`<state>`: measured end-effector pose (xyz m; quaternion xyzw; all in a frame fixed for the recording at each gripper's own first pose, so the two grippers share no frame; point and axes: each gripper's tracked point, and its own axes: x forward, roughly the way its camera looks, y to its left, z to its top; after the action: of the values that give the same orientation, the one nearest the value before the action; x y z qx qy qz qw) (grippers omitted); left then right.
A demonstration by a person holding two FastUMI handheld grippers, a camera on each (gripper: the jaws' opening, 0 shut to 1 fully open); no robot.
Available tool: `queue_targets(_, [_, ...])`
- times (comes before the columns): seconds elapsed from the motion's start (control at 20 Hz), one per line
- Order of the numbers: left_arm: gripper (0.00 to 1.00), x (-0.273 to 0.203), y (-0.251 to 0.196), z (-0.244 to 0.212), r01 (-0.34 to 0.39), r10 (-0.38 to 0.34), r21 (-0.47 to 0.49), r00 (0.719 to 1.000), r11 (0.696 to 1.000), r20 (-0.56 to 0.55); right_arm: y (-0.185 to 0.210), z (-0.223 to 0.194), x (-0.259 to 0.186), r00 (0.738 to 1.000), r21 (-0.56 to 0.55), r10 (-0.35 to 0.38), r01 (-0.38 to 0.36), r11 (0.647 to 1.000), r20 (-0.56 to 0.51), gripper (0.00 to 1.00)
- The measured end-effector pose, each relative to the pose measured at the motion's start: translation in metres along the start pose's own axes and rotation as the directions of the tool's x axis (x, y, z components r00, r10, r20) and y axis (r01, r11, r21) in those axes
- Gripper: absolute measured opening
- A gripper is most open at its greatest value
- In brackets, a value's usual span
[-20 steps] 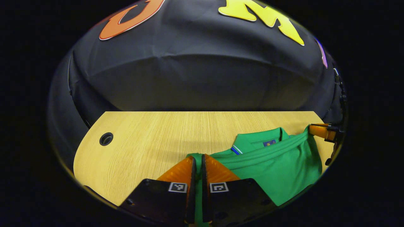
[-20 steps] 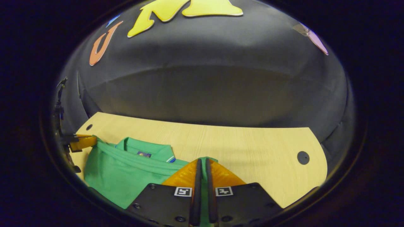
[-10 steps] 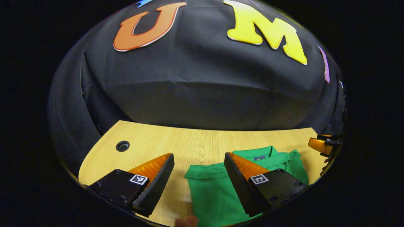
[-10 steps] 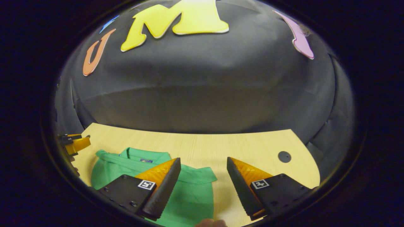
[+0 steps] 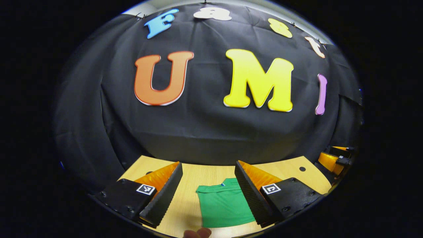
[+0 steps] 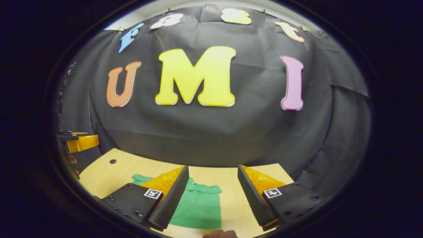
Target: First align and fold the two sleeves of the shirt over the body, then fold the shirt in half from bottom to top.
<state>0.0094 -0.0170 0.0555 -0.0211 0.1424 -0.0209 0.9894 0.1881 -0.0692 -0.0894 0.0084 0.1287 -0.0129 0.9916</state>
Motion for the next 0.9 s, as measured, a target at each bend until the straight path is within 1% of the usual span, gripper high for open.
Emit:
queue_targets(0.05, [1.0,-0.02,-0.003,0.01,0.0,0.0,-0.008,1.0,1.0,0.027,0.001,0.018,-0.023,0.999,0.003,-0.005,0.005,1.0,0.045,0.92])
queue_targets(0.1, [1.0,-0.04,-0.009,0.02,0.012,-0.011,-0.01,0.998,1.0,0.054,0.002,0.033,-0.044,0.996,-0.005,-0.01,0.011,1.0,0.089,0.95])
queue_targets(0.15, [1.0,-0.063,-0.01,0.031,0.005,-0.004,-0.007,0.997,1.0,0.082,0.002,0.043,-0.065,0.992,-0.015,-0.015,0.018,1.0,0.129,0.95])
queue_targets(0.2, [1.0,-0.079,-0.011,0.038,-0.001,0.001,-0.002,0.994,1.0,0.107,0.002,0.052,-0.083,0.987,-0.016,-0.02,0.023,1.0,0.157,0.97])
queue_targets(0.25, [1.0,-0.096,-0.016,0.043,-0.003,0.002,0.003,0.991,1.0,0.131,0.004,0.056,-0.1,0.984,-0.007,-0.02,0.021,1.0,0.175,0.92])
queue_targets(0.35, [1.0,-0.129,-0.023,0.048,-0.006,0.004,0.011,0.986,1.0,0.169,0.009,0.059,-0.131,0.98,-0.007,-0.02,0.022,1.0,0.197,0.93])
queue_targets(0.45, [1.0,-0.15,-0.031,0.048,-0.005,0.001,0.021,0.981,1.0,0.192,0.014,0.058,-0.154,0.978,-0.01,-0.011,0.013,1.0,0.208,0.95])
queue_targets(0.55, [1.0,-0.166,-0.038,0.04,0.008,-0.013,0.027,0.982,1.0,0.188,0.017,0.05,-0.174,0.979,-0.017,-0.003,0.006,1.0,0.205,0.92])
queue_targets(0.6, [0.94,-0.172,-0.041,0.037,0.012,-0.017,0.029,0.982,1.0,0.188,0.018,0.046,-0.183,0.98,-0.017,-0.002,0.005,1.0,0.199,0.93])
queue_targets(0.65, [1.0,-0.177,-0.042,0.038,0.01,-0.015,0.032,0.982,0.999,0.188,0.021,0.042,-0.19,0.981,-0.021,0.0,0.004,1.0,0.196,0.94])
queue_targets(0.75, [1.0,-0.187,-0.043,0.037,0.008,-0.013,0.027,0.98,1.0,0.197,0.024,0.038,-0.2,0.981,-0.028,-0.001,0.007,1.0,0.196,0.97])
queue_targets(0.85, [1.0,-0.196,-0.047,0.034,0.007,-0.011,0.021,0.98,1.0,0.2,0.027,0.036,-0.209,0.98,-0.025,0.003,0.002,1.0,0.197,0.92])
queue_targets(0.9, [1.0,-0.198,-0.049,0.034,0.01,-0.013,0.017,0.979,1.0,0.201,0.03,0.034,-0.213,0.98,-0.022,0.01,-0.005,1.0,0.197,0.95])
